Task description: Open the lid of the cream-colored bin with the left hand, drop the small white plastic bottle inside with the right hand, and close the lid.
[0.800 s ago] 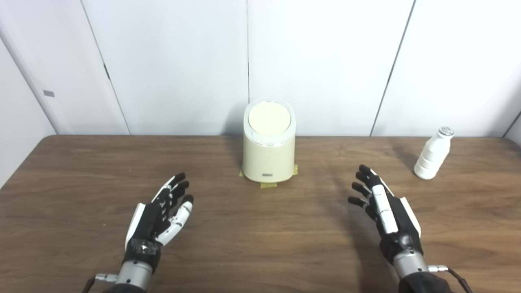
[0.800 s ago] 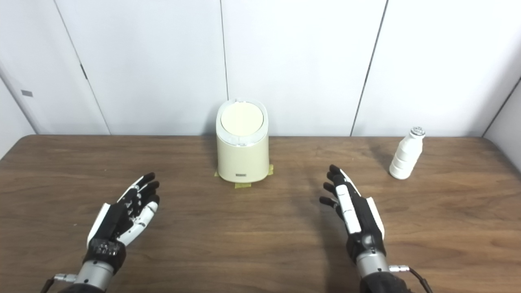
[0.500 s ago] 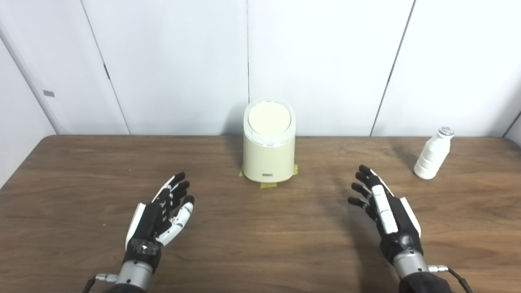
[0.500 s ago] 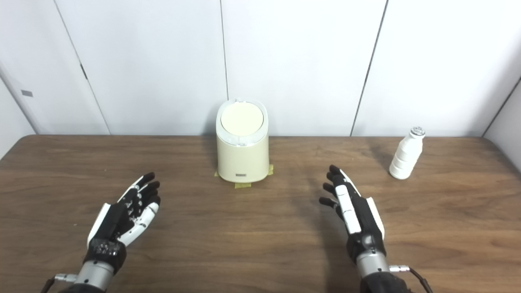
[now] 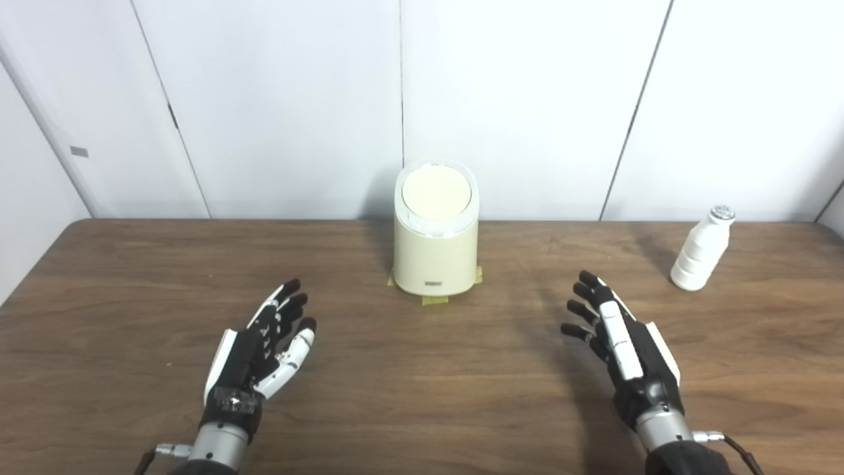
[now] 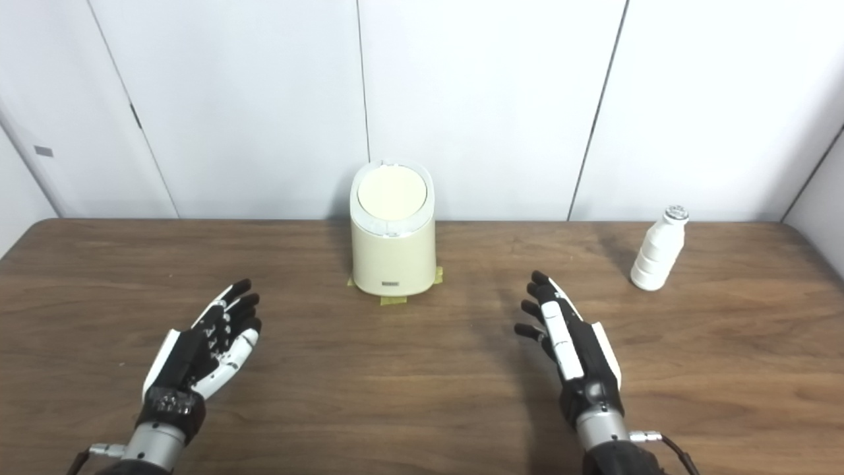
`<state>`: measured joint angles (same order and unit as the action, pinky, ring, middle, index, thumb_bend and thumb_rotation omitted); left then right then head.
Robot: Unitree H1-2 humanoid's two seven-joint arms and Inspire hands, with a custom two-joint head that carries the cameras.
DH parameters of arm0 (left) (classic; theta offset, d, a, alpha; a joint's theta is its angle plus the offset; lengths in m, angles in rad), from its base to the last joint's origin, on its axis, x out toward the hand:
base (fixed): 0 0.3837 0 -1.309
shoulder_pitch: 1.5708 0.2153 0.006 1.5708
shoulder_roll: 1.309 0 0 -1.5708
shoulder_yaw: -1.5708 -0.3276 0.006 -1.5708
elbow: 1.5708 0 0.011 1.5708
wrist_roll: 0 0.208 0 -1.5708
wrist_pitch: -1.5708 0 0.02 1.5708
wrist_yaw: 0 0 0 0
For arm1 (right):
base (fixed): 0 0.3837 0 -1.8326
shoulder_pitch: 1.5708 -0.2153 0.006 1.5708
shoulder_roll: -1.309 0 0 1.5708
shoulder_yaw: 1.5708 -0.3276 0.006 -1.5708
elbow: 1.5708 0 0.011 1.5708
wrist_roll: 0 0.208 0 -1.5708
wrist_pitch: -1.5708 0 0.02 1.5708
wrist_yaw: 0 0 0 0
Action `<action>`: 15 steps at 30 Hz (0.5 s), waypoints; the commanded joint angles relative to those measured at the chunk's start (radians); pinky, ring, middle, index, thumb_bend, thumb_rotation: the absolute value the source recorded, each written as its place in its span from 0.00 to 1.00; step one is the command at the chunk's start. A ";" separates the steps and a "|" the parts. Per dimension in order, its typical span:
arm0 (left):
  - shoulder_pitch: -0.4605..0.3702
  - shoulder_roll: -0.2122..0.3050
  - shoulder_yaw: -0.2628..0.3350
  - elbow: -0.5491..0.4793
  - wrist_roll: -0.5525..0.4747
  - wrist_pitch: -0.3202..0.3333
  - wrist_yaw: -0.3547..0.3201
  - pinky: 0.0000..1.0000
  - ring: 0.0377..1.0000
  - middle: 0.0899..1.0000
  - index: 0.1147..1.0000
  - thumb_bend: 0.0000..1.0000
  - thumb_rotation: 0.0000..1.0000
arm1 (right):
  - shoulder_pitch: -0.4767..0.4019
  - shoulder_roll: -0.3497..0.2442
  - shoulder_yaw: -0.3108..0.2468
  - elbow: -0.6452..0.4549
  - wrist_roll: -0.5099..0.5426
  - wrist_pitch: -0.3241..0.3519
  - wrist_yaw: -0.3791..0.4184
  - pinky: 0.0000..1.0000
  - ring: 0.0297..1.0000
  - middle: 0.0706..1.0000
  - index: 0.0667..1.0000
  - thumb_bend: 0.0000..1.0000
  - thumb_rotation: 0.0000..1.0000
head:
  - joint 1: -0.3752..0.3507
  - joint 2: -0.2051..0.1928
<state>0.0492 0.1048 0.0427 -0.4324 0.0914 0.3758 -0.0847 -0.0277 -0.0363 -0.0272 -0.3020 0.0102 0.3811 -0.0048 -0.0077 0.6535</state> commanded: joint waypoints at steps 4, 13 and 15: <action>-0.031 0.005 -0.019 -0.032 0.054 -0.018 0.024 0.89 0.89 0.86 0.92 0.40 0.28 | -0.036 -0.001 -0.016 -0.039 0.027 -0.021 0.005 0.74 0.87 0.90 0.89 0.53 0.88 | 0.001 -0.011; -0.180 0.007 -0.024 -0.061 0.161 0.088 0.005 0.89 0.89 0.90 0.97 0.68 0.40 | -0.034 -0.008 -0.027 -0.008 0.050 -0.042 0.010 0.75 0.88 0.91 0.89 0.53 0.87 | 0.015 -0.035; -0.235 0.001 -0.006 -0.050 0.174 0.094 -0.025 0.90 0.91 0.93 0.99 0.73 0.40 | -0.036 -0.011 -0.026 0.003 0.050 -0.050 0.011 0.75 0.88 0.91 0.88 0.53 0.87 | 0.017 -0.038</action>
<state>-0.1139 0.1075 0.0292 -0.4497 0.2478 0.4706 -0.0940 -0.0301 -0.0411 -0.0473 -0.2897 0.0538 0.3781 -0.0009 0.0092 0.6152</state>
